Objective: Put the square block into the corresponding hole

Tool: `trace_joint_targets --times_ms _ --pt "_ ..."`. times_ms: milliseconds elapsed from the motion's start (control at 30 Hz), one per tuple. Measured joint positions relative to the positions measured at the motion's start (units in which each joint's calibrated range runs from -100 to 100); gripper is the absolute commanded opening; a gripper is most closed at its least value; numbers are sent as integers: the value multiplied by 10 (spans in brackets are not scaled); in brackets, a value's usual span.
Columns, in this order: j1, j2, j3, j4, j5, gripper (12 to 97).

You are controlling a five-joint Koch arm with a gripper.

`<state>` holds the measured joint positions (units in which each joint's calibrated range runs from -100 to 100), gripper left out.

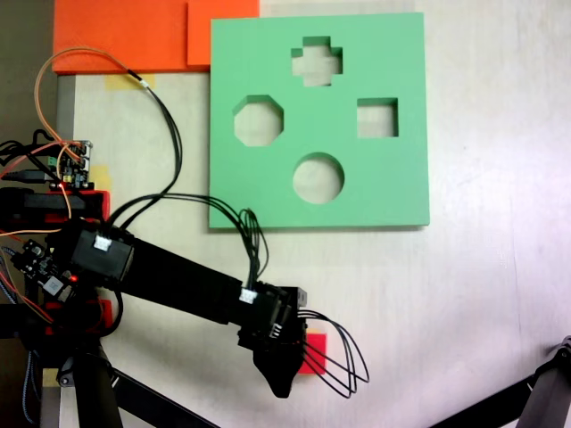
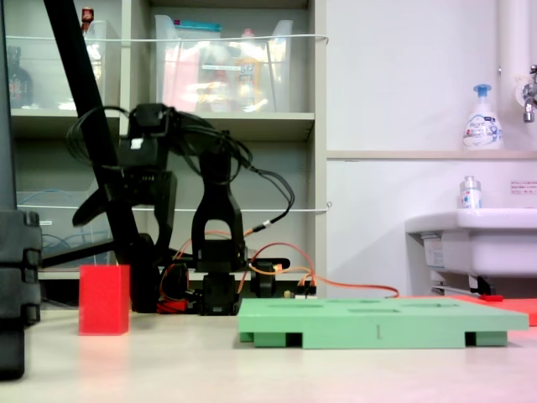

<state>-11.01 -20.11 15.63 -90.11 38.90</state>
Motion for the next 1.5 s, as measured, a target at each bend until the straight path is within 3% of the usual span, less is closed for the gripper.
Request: trace_joint_targets --times_ms 1100,1367,1500 --pt "-9 246 55 -1 -15 801" --pt "-9 259 76 -1 -14 502" --pt "-9 259 78 -1 -15 462"
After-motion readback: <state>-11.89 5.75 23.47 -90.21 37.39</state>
